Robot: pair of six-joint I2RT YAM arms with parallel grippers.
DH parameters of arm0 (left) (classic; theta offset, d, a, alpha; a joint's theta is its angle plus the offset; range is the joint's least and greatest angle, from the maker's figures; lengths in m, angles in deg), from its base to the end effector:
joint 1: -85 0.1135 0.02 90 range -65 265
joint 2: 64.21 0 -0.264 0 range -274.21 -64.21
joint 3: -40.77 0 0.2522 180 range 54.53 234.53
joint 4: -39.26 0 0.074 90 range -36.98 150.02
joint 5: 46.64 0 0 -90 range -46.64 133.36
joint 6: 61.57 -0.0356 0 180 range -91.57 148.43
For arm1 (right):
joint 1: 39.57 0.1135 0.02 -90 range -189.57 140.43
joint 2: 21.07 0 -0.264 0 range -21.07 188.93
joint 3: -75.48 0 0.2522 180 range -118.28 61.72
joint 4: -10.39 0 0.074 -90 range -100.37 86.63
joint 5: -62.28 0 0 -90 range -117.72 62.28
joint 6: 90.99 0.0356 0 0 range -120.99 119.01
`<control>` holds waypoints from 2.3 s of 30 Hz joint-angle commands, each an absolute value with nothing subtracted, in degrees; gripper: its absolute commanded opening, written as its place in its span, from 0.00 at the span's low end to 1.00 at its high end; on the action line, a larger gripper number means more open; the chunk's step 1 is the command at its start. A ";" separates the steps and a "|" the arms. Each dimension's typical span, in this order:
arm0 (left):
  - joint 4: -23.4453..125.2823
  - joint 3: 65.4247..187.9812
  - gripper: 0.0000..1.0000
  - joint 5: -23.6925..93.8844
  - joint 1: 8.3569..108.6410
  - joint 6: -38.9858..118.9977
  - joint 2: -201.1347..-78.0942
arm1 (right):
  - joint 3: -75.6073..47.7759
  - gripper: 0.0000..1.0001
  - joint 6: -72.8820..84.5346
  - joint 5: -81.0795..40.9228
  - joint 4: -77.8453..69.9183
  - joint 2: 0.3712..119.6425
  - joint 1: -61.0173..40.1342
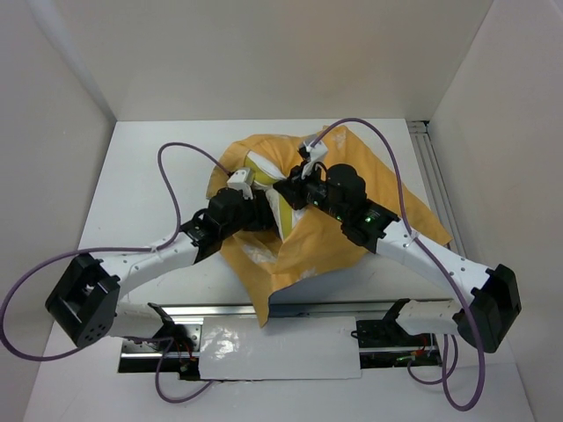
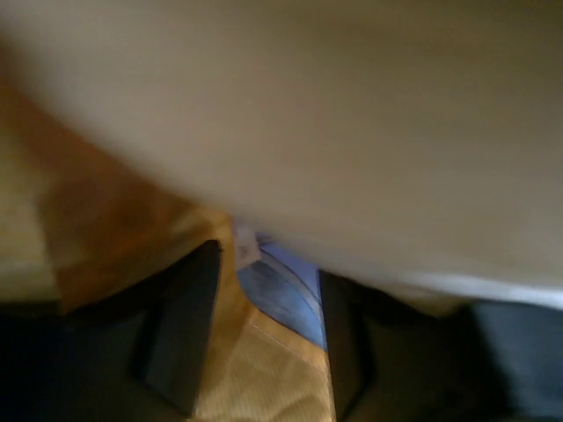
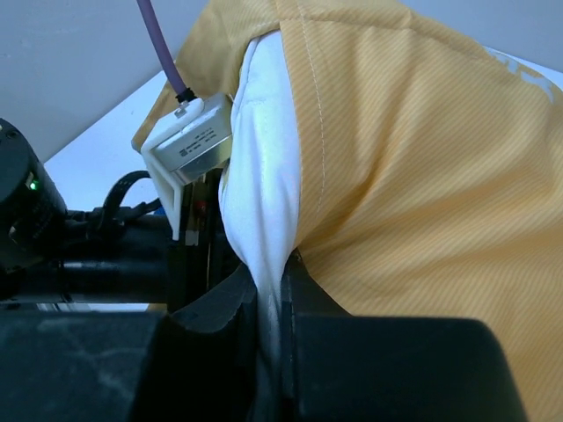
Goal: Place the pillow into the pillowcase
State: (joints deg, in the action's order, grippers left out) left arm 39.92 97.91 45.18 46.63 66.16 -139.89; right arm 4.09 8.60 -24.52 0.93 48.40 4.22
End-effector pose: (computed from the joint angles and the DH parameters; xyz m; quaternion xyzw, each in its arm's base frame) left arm 0.2338 -0.1837 0.2531 -0.0046 0.8151 -0.3468 0.4641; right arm 0.2066 0.2008 0.3548 -0.2386 0.7131 0.3147 0.5792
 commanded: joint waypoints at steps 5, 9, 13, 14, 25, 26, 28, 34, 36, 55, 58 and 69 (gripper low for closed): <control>44.13 99.44 0.66 68.26 43.61 82.64 -144.09 | 3.27 0.00 9.73 -18.32 15.44 45.72 4.20; 54.49 106.29 0.80 80.08 40.27 89.23 -150.05 | 4.41 0.00 9.73 -16.74 18.07 45.72 4.73; 54.53 109.64 0.82 81.50 40.26 89.77 -154.90 | 5.55 0.00 9.21 -15.68 19.30 45.72 5.78; 53.73 109.64 0.82 80.81 40.26 89.25 -155.52 | 5.56 0.00 9.21 -15.68 19.31 45.72 5.78; 59.00 113.68 0.29 80.63 40.26 89.69 -162.90 | 6.08 0.00 7.36 -19.55 20.45 43.44 6.31; 59.87 114.21 0.03 80.01 40.26 89.69 -162.91 | 6.08 0.00 7.36 -20.42 19.58 42.92 6.31; 62.15 114.99 0.00 80.01 40.78 89.69 -163.61 | 5.56 0.00 6.83 -23.14 18.35 42.39 6.31; 67.38 108.63 0.00 87.65 42.80 87.17 -147.21 | 2.93 0.00 3.15 -37.61 9.48 45.01 6.31; 63.50 104.39 0.00 86.52 45.00 83.47 -136.87 | 2.40 0.00 2.36 -41.06 6.84 47.91 6.31; 45.74 95.67 0.04 49.35 56.88 66.92 -128.02 | 0.90 0.00 2.09 -37.13 7.71 49.15 7.37; 40.22 94.18 0.19 46.79 53.73 64.81 -128.02 | 0.28 0.00 2.09 -35.02 7.18 49.15 7.37; 33.50 95.13 0.51 45.01 47.74 66.47 -140.40 | 3.62 0.00 5.16 -27.90 17.36 45.11 7.37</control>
